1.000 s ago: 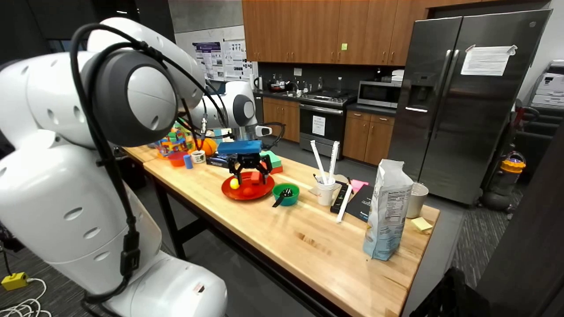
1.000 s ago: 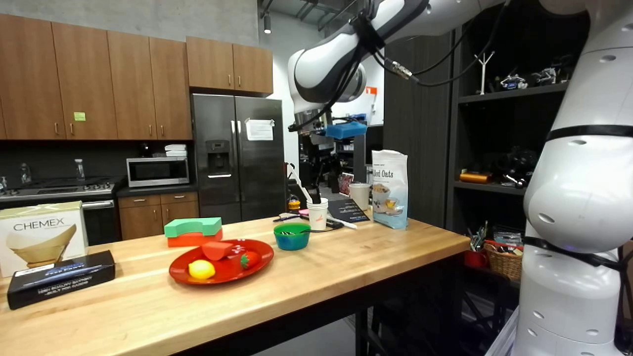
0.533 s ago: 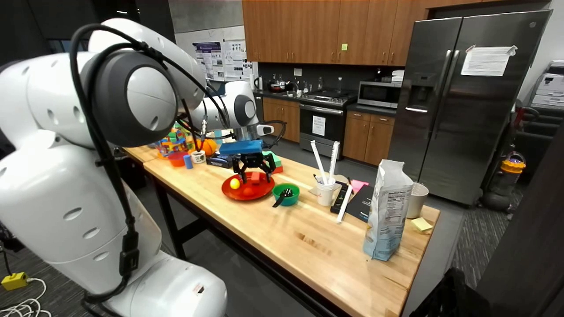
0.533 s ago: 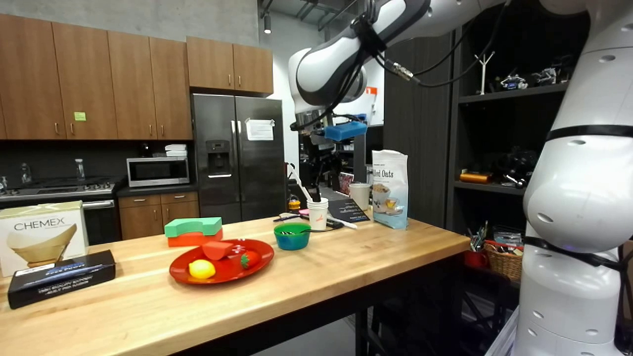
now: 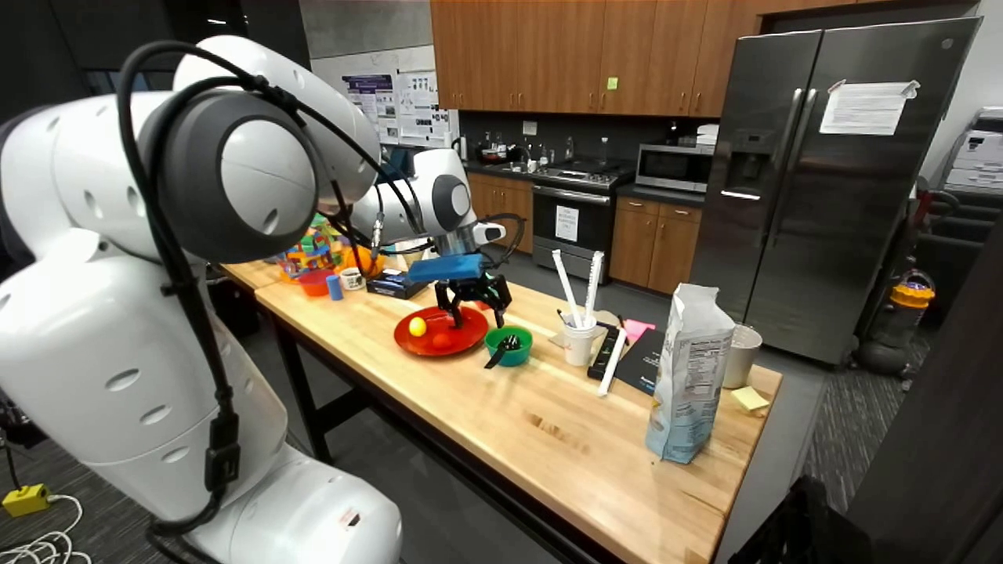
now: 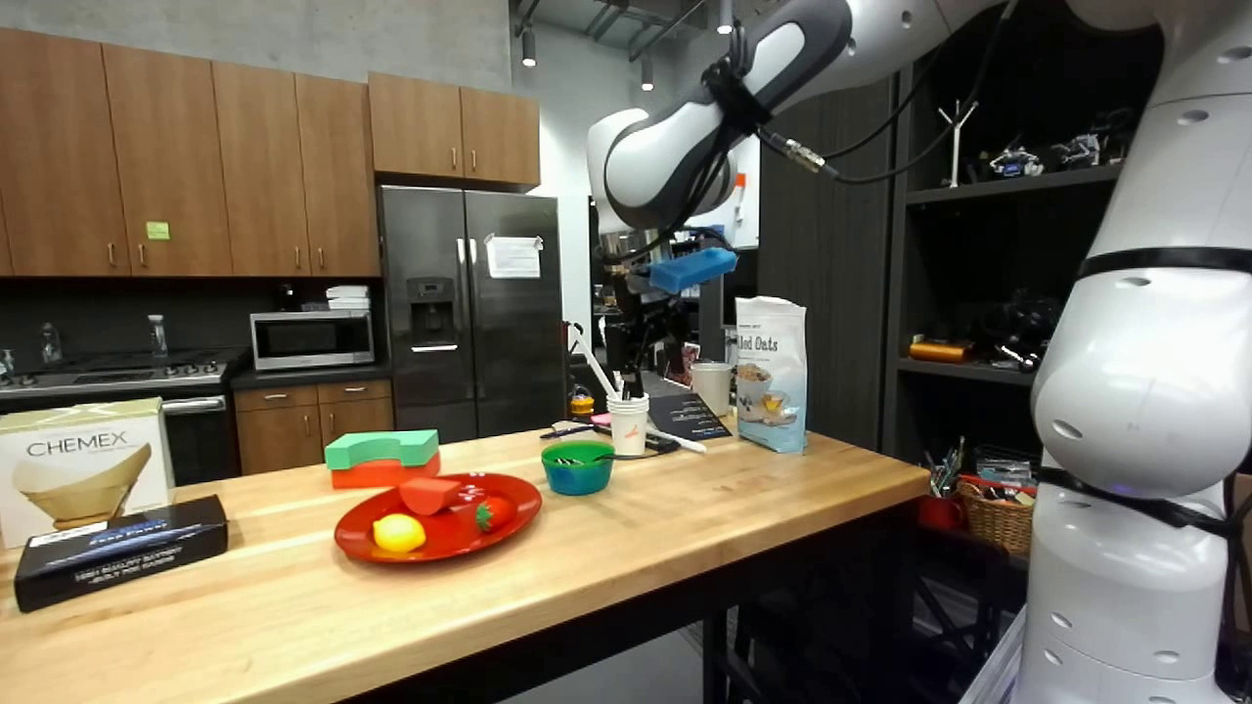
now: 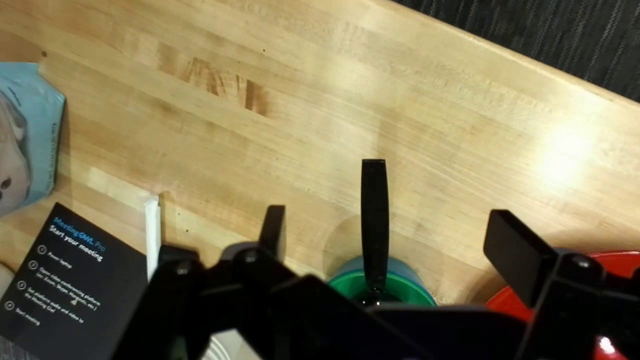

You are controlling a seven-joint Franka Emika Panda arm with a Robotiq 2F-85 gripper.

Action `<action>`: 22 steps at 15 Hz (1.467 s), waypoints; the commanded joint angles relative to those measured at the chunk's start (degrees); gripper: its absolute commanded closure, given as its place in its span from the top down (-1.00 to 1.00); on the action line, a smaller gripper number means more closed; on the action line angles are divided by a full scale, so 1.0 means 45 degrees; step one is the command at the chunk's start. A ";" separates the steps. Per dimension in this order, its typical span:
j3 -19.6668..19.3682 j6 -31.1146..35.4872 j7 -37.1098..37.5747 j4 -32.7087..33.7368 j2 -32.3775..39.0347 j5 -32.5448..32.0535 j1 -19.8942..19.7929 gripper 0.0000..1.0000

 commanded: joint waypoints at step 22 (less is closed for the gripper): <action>-0.0952 0.1720 -0.2403 -0.0199 0.2025 0.1922 -0.0105 1.00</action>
